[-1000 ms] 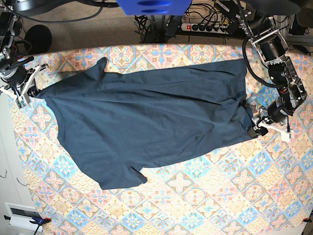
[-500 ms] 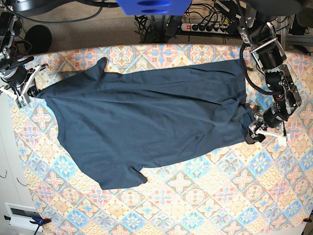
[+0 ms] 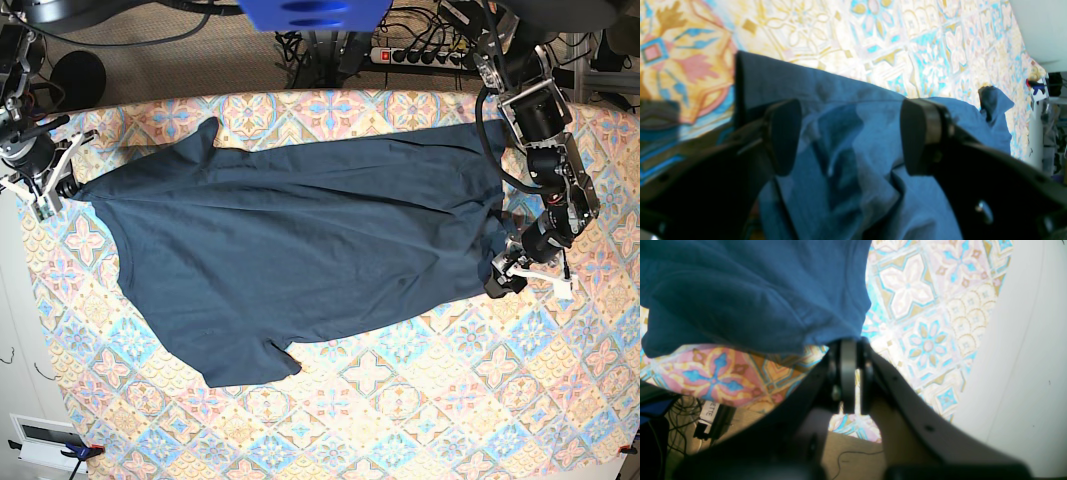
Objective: Layout the t-shirt on the table in an organized manner, then fold the t-shirt properly
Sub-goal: 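Grasp the shirt hem firmly with the left gripper, then pull the hem with the left gripper away from the right gripper, folding the shirt lengthwise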
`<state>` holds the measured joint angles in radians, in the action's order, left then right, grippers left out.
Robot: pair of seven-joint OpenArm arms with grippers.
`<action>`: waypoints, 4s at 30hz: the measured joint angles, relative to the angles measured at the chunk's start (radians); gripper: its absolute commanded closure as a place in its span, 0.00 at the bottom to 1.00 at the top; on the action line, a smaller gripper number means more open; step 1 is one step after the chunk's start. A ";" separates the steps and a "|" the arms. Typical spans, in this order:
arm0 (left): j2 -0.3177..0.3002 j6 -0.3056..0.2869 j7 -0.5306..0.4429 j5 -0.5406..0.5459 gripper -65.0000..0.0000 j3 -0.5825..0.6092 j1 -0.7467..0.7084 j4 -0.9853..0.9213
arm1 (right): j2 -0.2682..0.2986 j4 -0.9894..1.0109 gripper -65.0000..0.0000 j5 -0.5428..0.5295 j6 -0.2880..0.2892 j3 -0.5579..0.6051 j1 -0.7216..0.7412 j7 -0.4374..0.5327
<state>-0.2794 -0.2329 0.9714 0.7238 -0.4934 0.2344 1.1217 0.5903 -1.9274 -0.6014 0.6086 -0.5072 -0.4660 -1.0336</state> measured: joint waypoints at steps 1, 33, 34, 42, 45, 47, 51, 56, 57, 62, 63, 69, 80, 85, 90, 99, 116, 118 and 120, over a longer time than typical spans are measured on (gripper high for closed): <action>-0.001 0.000 0.000 0.000 0.30 0.000 0.000 0.000 | 0.000 0.000 1.00 0.000 0.000 0.000 0.000 0.000; 0.049 -0.003 -0.004 -0.069 0.30 -0.076 0.013 0.000 | 0.000 -0.002 1.00 0.000 0.000 0.000 0.000 0.000; 0.053 -0.002 -0.003 -0.069 0.30 -0.074 0.016 0.000 | 0.000 -0.002 1.00 0.000 0.000 0.000 0.000 0.000; 0.066 -0.004 0.005 -0.069 0.53 -0.074 0.021 -0.001 | 0.000 -0.002 1.00 0.000 0.000 0.000 0.000 0.000; 0.069 -0.004 0.006 -0.069 0.78 -0.074 0.021 -0.001 | 0.000 -0.002 1.00 0.000 0.000 0.000 -0.003 0.000; 0.068 -0.005 0.007 -0.070 0.96 -0.074 0.020 -0.001 | 0.000 -0.002 1.00 0.000 0.000 0.000 -0.003 0.000; 0.066 -0.004 0.035 -0.069 1.00 -0.074 0.020 0.006 | 0.000 -0.002 1.00 0.000 0.000 0.000 -0.003 0.000; 0.063 -0.005 0.114 -0.069 1.00 -0.074 0.024 0.203 | 0.000 -0.002 1.00 0.000 0.000 0.000 -0.002 0.000; 0.061 -0.006 0.131 -0.068 1.00 -0.078 0.042 0.235 | 0.000 -0.002 1.00 0.000 0.000 -0.006 -0.002 0.000; 0.063 -0.010 0.236 -0.074 1.00 -0.077 0.165 0.281 | 0.001 -0.003 1.00 0.000 -0.002 -0.076 0.001 0.000; 0.062 -0.010 0.251 -0.075 1.00 -0.076 0.196 0.282 | 0.002 -0.003 1.00 -0.001 -0.002 -0.087 0.001 0.000; 0.027 -0.010 0.270 -0.073 1.00 -0.074 0.304 0.284 | 0.000 -0.003 1.00 -0.004 0.000 -0.092 0.000 0.001; -0.057 -0.006 0.304 -0.043 1.00 -0.012 0.298 0.284 | -0.005 -0.006 1.00 -0.032 0.005 -0.092 -0.078 -0.006; -0.090 -0.008 0.341 0.064 0.99 -0.014 0.399 0.287 | 0.000 -0.011 1.00 -0.202 0.004 -0.184 -0.064 0.005; -0.137 -0.007 0.280 0.051 0.91 -0.011 0.397 0.270 | 0.011 -0.003 1.00 -0.269 0.000 -0.240 -0.058 -0.003; -0.045 -0.009 -0.142 -0.156 0.83 0.177 0.401 -0.238 | -0.001 0.001 1.00 -0.184 -0.003 -0.082 0.142 -0.171; -0.063 -0.002 0.043 -0.053 0.83 0.190 0.154 0.092 | 0.002 0.002 1.00 -0.181 -0.003 0.021 0.278 -0.169; -0.061 -0.003 0.028 -0.051 0.82 0.158 0.130 0.092 | 0.002 0.002 1.00 -0.183 -0.003 0.021 0.278 -0.169; -0.063 0.001 -0.021 -0.097 0.77 0.132 0.108 0.092 | 0.003 0.002 1.00 -0.180 -0.003 0.021 0.277 -0.170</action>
<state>-0.3428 -0.2317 0.9501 0.6266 -0.3611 0.3420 1.2137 0.5930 -1.9251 -0.7818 0.6052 -0.4862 -0.1886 -1.2034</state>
